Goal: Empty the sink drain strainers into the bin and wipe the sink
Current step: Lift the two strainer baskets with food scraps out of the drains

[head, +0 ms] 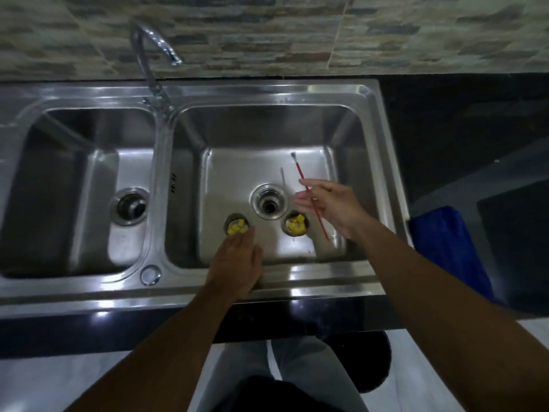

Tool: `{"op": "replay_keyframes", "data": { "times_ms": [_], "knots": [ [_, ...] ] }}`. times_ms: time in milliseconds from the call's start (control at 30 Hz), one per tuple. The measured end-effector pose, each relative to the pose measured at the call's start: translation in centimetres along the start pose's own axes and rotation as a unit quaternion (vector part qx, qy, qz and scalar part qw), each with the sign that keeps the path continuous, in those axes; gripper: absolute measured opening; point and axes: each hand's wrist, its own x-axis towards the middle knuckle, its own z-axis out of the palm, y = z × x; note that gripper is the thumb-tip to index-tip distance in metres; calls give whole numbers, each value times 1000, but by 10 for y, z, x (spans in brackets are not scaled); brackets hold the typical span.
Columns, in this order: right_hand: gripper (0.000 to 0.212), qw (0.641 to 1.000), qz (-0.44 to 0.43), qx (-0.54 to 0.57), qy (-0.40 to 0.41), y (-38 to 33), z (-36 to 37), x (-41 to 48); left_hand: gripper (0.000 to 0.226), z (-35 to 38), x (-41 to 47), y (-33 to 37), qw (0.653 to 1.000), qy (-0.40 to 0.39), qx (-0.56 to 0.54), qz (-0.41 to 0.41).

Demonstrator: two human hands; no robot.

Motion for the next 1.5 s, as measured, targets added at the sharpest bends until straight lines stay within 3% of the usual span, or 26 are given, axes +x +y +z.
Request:
{"op": "replay_keyframes", "data": {
  "times_ms": [167,267,367,467,533,633,733,833,1033,1067,1200,1300,1367,1467,1500],
  "knots": [
    [36,995,30,85,-49,19,37,7,53,-23,14,-60,996,-22,-21,-79],
    [26,994,-4,103,-43,27,57,11,58,-26,27,-76,991,-62,-57,-104],
    [27,996,-85,11,33,39,74,17,66,-22,43,-80,984,-108,-83,-118],
    [11,980,-141,-85,116,56,84,26,77,-14,58,-82,982,-132,-77,-114],
    [18,968,-161,-142,128,69,86,31,84,-8,68,-83,982,-135,-73,-109],
    [29,945,-168,-260,108,88,82,36,95,0,81,-86,984,-135,-65,-98],
    [40,898,-203,-383,72,104,77,40,105,6,90,-88,984,-142,-66,-91],
    [41,899,-220,-378,28,111,77,43,109,11,96,-89,983,-155,-62,-79],
    [38,837,-310,-450,-25,121,72,53,95,18,104,-90,990,-122,-40,-51],
    [40,834,-304,-461,-24,122,71,53,94,17,105,-90,991,-120,-33,-43],
    [44,874,-189,-444,-52,117,72,43,88,12,104,-88,991,-125,-27,-28],
    [27,878,-184,-440,-41,109,70,34,85,3,95,-84,991,-120,-54,-38],
    [56,883,-165,-439,-33,104,70,23,83,-5,88,-80,990,-115,-70,-39],
    [76,897,-134,-421,-7,98,75,10,81,-19,73,-70,990,-98,-93,-34],
    [78,887,-138,-442,6,98,74,6,80,-25,68,-66,990,-90,-103,-31]
  ]
}}
